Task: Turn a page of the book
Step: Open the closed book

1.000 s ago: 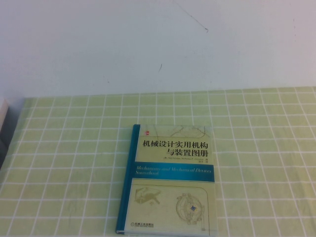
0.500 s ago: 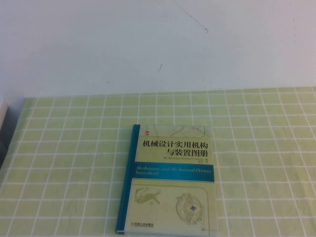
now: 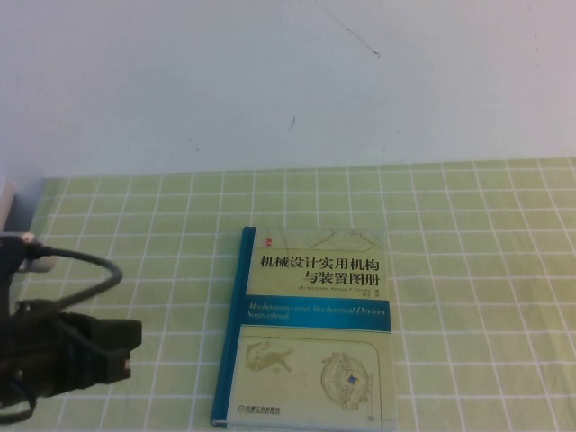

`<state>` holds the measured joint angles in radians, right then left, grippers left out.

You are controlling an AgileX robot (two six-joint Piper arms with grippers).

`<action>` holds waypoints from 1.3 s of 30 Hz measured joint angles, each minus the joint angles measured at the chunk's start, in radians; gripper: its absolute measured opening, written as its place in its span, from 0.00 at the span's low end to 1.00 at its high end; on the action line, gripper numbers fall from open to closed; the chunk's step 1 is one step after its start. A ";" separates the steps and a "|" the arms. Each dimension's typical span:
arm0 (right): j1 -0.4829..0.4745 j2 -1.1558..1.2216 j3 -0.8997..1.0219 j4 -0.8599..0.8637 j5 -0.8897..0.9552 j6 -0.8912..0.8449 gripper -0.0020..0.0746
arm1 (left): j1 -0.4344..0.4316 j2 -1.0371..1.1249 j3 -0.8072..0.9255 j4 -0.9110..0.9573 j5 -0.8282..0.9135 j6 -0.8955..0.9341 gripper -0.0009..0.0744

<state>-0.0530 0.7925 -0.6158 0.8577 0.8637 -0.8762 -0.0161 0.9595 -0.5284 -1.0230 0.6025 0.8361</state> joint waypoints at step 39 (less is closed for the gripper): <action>0.409 0.908 -0.171 0.405 -0.377 -0.076 0.63 | -0.360 0.681 -0.133 -0.023 -0.484 0.008 0.01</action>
<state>0.3560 1.7005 -0.7863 1.2623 0.4863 -0.9521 -0.3760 1.6408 -0.6614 -1.0462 0.1187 0.8437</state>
